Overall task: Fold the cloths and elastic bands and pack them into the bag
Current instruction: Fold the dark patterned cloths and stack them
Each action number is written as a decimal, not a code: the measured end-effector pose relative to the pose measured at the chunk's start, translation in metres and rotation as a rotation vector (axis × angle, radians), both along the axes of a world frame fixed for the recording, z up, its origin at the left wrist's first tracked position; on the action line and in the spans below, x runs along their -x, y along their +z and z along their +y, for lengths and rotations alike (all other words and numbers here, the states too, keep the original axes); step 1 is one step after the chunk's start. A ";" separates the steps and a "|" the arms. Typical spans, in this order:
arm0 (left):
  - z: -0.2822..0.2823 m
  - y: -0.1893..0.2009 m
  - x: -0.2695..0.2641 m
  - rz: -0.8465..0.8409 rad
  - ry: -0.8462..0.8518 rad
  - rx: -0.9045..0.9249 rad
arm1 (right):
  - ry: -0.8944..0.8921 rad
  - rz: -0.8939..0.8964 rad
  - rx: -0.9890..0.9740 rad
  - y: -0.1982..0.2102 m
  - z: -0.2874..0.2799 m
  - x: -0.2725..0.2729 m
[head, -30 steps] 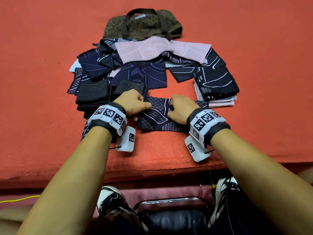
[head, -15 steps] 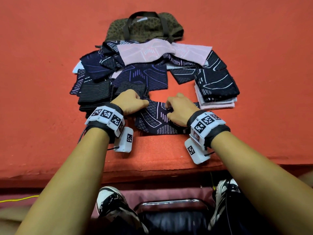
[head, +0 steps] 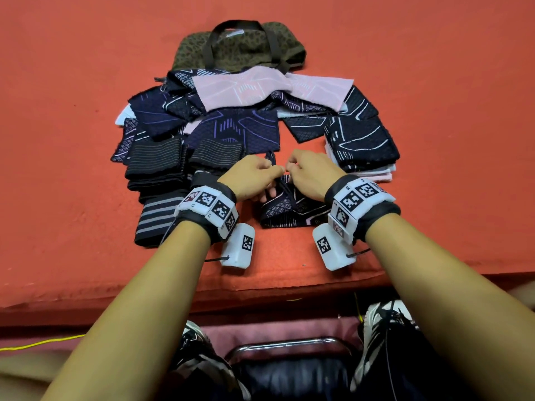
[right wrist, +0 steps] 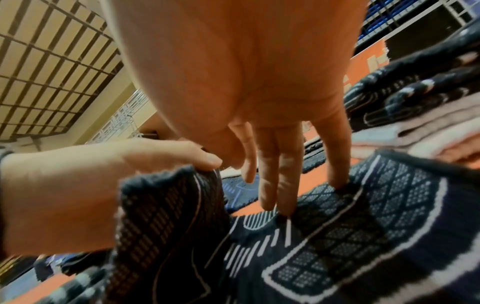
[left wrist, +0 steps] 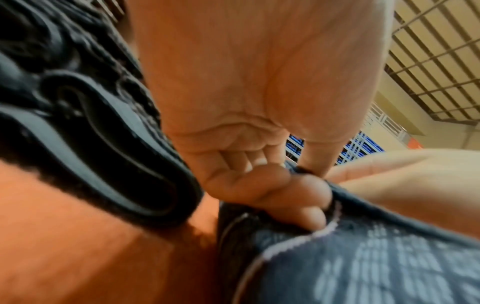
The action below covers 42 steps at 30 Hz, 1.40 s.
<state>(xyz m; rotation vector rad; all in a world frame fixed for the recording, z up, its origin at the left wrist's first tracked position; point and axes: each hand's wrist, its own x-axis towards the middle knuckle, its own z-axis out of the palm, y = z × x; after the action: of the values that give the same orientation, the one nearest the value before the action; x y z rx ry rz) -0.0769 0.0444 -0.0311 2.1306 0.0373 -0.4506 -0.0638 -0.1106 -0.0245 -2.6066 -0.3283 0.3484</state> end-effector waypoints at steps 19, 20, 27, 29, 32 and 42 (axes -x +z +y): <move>-0.031 -0.009 -0.014 -0.122 -0.077 -0.001 | -0.017 0.093 0.175 0.010 -0.021 0.001; -0.031 -0.010 -0.014 -0.105 -0.095 0.017 | -0.023 0.112 0.206 0.010 -0.022 0.002; -0.020 -0.018 -0.019 -0.138 -0.052 0.003 | -0.095 0.155 0.300 0.013 -0.026 0.007; -0.015 -0.020 -0.021 -0.140 -0.021 -0.016 | -0.093 0.172 0.315 0.016 -0.028 0.009; -0.010 -0.025 -0.019 -0.086 0.038 0.021 | -0.072 0.234 0.350 0.020 -0.030 0.012; -0.007 -0.036 -0.018 -0.039 0.032 -0.090 | -0.232 0.229 0.382 0.020 -0.025 0.007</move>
<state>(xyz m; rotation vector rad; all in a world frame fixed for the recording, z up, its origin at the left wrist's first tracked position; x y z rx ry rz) -0.0588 0.0375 -0.0674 2.2236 0.0708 -0.3946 -0.0711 -0.1358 -0.0049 -2.8938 0.1331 0.6762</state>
